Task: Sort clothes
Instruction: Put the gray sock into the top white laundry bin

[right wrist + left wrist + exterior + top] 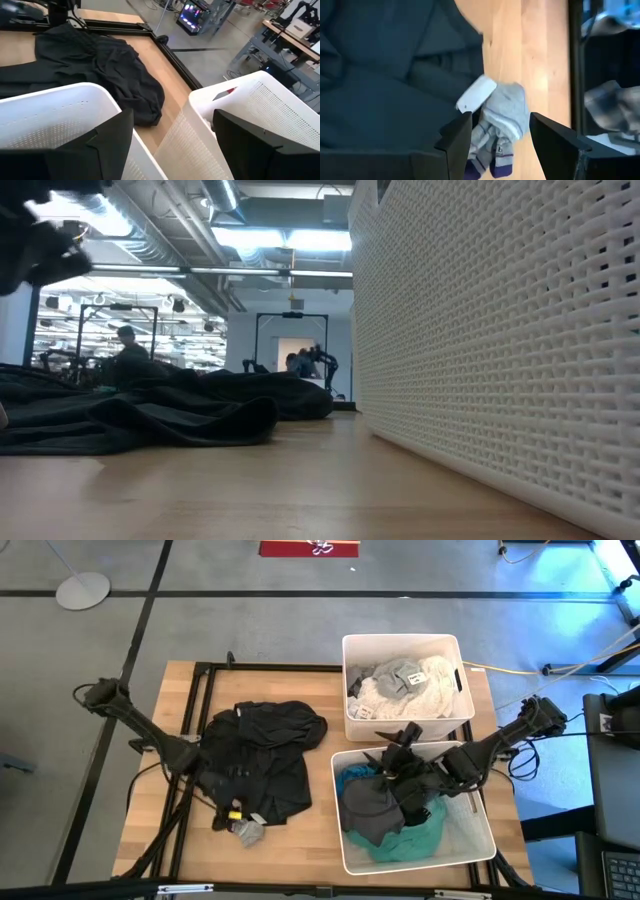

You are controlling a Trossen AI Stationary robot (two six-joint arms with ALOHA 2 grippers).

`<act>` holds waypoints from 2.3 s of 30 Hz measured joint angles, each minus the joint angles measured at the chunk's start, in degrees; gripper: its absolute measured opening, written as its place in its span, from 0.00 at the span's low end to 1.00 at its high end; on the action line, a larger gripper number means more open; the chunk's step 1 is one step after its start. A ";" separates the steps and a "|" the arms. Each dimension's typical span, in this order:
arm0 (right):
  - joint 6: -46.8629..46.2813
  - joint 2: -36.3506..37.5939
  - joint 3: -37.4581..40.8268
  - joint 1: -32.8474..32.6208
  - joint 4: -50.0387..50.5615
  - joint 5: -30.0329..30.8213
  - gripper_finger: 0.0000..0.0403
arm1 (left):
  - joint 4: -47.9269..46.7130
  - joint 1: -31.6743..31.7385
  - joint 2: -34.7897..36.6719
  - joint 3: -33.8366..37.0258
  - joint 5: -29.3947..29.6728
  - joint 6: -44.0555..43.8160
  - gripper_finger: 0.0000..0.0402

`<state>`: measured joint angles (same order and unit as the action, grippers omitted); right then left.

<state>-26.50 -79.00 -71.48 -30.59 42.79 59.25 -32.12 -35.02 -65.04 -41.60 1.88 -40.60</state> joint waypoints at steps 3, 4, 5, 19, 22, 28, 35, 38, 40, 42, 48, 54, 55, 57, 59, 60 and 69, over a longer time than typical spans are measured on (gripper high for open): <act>0.00 0.00 0.00 -0.10 -0.12 0.84 0.68 | 0.40 -3.22 -4.05 0.00 1.54 -2.47 0.47; 0.00 0.00 0.00 -0.11 -0.12 0.92 0.68 | 0.97 -4.17 -5.52 0.00 1.70 -2.92 0.47; 0.00 0.00 0.00 -0.11 -0.12 1.07 0.68 | 1.96 -5.04 -7.03 0.00 1.71 -3.05 0.47; -0.11 -1.27 0.00 -0.11 0.18 1.17 0.68 | 13.15 -8.13 -22.17 -0.02 4.80 -3.73 0.47; -0.11 -2.44 0.00 -0.11 0.30 1.16 0.68 | 14.99 -8.10 -22.93 -0.02 4.84 -2.73 0.43; -0.17 -4.66 0.00 -0.11 0.36 0.24 0.68 | 14.72 -8.07 -22.34 -0.02 4.77 -2.39 0.21; 4.21 -6.45 -0.18 0.27 0.32 -6.46 0.68 | 11.36 -7.76 -16.48 -0.17 4.74 -1.35 0.03; 5.35 -6.45 -2.71 0.26 0.19 -6.13 0.68 | 8.28 -6.99 -11.80 -0.89 5.71 -0.80 0.05; 7.57 -6.45 -5.07 0.26 0.20 -5.89 0.68 | 5.61 -6.44 -8.19 -1.46 8.03 0.92 0.03; 9.76 -6.41 -6.96 0.26 -1.02 -5.77 0.68 | 4.60 -5.89 -4.29 -1.67 11.67 4.09 0.02; 19.56 -6.36 -7.43 2.55 -11.54 -9.35 0.68 | 6.72 -3.44 6.70 -1.84 25.12 17.07 0.03; 26.02 -8.01 -7.40 7.37 -20.68 -18.94 0.68 | 11.40 1.46 12.29 -1.86 32.05 29.87 0.03; 27.32 -8.07 -7.43 7.97 -22.44 -21.07 0.68 | 12.34 2.33 12.50 -1.86 32.18 31.61 0.03; 28.68 -8.59 -7.41 9.42 -26.26 -26.65 0.68 | 14.49 4.32 12.52 -1.85 32.22 35.24 0.03; 29.35 -9.62 -7.48 11.25 -30.72 -32.85 0.68 | 16.07 5.98 12.36 -1.84 32.20 37.51 0.03; 29.44 -10.30 -7.42 11.91 -31.98 -35.24 0.68 | 16.89 6.80 12.16 -1.81 32.21 38.43 0.03; 29.53 -18.46 -7.39 16.39 -45.72 -39.31 0.68 | 25.92 10.72 9.22 -1.79 32.09 44.54 0.04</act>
<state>3.03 -97.46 -78.87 -14.20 -2.93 19.94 -6.20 -24.30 -55.82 -43.40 33.98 3.95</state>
